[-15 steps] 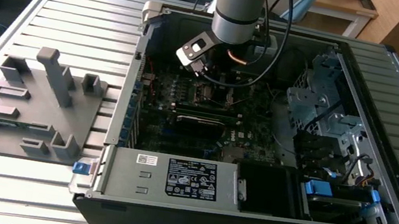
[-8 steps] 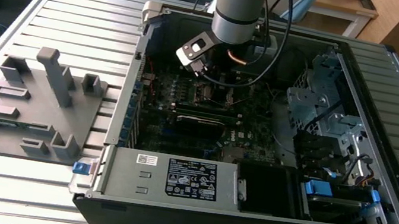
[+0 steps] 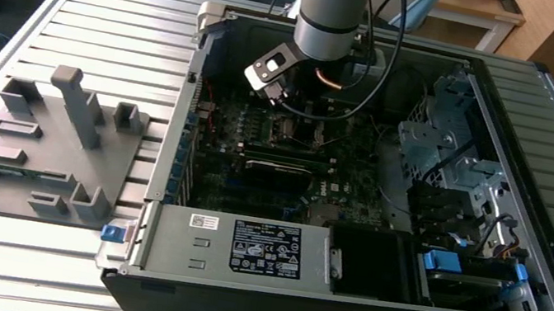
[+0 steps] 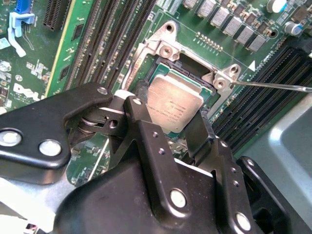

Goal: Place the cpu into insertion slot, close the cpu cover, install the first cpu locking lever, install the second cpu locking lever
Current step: 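Place the cpu into insertion slot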

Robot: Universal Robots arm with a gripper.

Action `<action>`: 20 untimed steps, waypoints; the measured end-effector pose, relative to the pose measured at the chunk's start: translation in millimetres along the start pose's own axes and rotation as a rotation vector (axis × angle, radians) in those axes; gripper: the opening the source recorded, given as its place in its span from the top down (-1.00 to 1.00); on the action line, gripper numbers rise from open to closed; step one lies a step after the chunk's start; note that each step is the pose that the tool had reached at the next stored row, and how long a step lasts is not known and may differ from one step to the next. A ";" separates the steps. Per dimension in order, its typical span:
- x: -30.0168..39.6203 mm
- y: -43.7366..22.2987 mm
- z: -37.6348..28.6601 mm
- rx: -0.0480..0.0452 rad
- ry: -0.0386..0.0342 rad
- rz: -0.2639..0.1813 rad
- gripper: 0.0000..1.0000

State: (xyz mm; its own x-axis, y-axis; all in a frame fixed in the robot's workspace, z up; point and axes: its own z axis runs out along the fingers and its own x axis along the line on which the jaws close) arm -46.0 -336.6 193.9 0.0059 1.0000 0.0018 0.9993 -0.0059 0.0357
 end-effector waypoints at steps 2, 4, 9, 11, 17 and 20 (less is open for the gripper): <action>0.0 0.0 -0.6 0.0000 0.0001 0.000 -0.08; 0.0 0.0 -0.6 0.0000 0.0002 0.000 -0.08; -0.1 0.0 -0.5 0.0003 -0.0006 0.005 -0.08; -0.1 0.0 -0.2 0.0000 0.0000 0.005 -0.08; -0.1 -0.1 0.3 0.0002 -0.0002 0.005 -0.08; 0.0 -0.2 1.1 0.0002 -0.0001 0.005 -0.08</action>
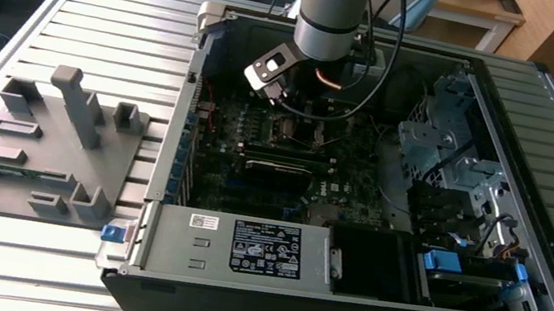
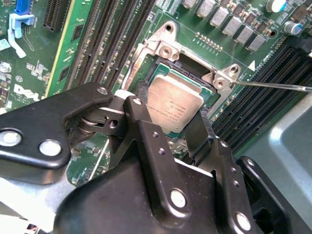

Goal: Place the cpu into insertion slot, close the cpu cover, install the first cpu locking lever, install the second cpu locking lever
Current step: 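Place the cpu into insertion slot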

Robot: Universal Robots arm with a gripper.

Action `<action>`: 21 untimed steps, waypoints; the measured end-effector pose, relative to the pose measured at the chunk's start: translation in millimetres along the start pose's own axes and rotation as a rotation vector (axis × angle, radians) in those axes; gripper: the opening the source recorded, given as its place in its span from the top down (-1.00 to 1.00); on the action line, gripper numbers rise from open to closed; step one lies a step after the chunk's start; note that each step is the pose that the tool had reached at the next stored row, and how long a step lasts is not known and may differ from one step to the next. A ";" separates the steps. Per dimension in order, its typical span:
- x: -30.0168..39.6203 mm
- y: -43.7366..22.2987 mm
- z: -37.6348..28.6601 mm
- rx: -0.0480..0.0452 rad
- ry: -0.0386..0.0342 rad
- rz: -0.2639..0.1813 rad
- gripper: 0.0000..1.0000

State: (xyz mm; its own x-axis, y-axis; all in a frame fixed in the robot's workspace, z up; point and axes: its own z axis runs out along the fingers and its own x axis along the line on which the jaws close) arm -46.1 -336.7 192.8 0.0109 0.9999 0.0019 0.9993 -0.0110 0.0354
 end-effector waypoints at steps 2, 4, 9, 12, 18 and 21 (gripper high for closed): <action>0.0 -0.1 0.4 0.0001 -0.0002 0.000 -0.08; 0.0 -0.1 0.5 0.0001 -0.0003 0.000 -0.08; 0.0 0.0 0.7 0.0000 -0.0001 0.000 -0.08; 0.0 0.0 0.9 -0.0001 0.0000 0.000 -0.08; 0.0 -0.1 1.3 0.0000 -0.0002 0.000 -0.08; 0.0 -0.1 1.4 0.0000 -0.0001 0.000 -0.08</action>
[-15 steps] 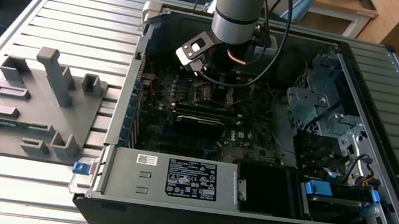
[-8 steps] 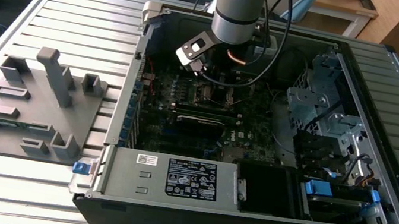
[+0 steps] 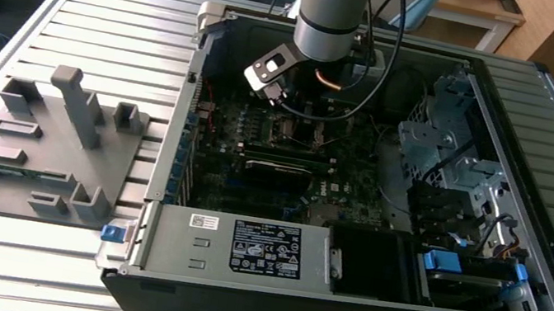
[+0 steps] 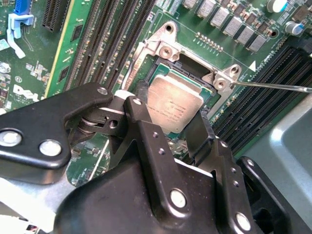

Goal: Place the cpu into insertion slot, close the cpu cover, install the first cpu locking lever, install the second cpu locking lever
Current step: 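Place the cpu into insertion slot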

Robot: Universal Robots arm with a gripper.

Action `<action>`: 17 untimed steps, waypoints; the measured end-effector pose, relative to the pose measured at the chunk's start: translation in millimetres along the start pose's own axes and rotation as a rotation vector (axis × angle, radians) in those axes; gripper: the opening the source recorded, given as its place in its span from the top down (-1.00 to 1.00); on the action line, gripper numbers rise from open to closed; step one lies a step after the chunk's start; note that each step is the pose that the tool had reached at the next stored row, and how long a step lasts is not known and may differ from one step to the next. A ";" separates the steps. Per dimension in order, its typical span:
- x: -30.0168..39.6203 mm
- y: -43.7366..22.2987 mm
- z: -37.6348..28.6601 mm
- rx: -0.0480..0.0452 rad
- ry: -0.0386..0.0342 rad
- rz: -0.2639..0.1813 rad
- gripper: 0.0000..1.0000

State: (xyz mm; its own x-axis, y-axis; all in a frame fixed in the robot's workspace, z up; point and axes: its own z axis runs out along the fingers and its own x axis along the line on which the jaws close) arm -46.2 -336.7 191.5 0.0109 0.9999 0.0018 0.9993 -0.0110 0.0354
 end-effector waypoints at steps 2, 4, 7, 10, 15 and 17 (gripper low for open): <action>0.0 0.0 0.0 0.0000 0.0000 0.000 -0.08; 0.0 0.0 0.1 0.0000 0.0000 0.000 -0.08; 0.1 0.1 0.4 -0.0006 0.0008 0.000 -0.11; 0.0 0.0 0.2 -0.0001 0.0002 0.000 -0.23; 0.0 0.0 -1.4 0.0000 0.0000 0.000 -0.23; 0.0 0.2 -4.9 -0.0001 0.0001 0.000 -0.23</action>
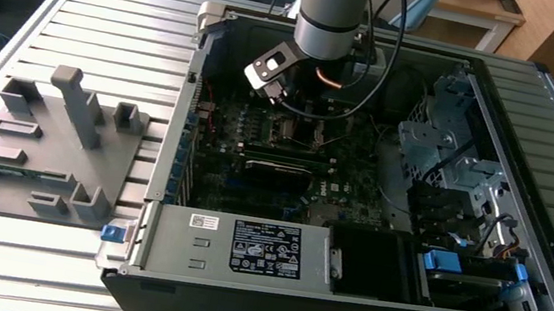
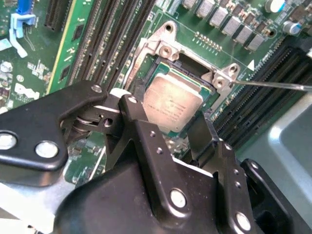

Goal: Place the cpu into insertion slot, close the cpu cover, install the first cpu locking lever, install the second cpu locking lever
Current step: 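Place the cpu into insertion slot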

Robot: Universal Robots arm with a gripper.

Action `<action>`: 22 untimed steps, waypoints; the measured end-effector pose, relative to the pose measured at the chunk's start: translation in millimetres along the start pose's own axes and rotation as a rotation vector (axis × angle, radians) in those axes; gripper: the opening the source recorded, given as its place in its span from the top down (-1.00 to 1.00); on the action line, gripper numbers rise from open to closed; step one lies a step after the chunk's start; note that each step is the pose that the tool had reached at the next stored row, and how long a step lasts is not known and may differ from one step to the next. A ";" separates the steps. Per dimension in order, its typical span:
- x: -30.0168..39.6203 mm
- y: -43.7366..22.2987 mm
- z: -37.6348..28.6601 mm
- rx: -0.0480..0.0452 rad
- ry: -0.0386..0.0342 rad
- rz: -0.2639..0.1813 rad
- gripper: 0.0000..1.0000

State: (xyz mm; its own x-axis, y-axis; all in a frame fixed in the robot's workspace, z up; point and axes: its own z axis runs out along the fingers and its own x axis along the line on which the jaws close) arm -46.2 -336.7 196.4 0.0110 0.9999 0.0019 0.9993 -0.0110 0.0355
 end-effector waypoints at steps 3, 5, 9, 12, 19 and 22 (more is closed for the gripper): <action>0.0 0.2 -6.2 0.0000 -0.0001 0.000 -0.23; 0.0 0.3 -7.7 -0.0001 0.0000 0.000 -0.23; 0.0 0.3 -7.8 -0.0001 0.0000 0.000 -0.23; 0.0 0.3 -7.9 -0.0001 0.0001 0.000 -0.23; 0.0 0.3 -8.2 0.0000 0.0000 0.000 0.28; 0.0 0.3 -8.3 -0.0001 0.0000 0.000 0.63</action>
State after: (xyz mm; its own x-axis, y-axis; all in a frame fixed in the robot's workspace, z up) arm -46.2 -336.7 204.7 0.0109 0.9999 0.0019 0.9993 -0.0110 0.0355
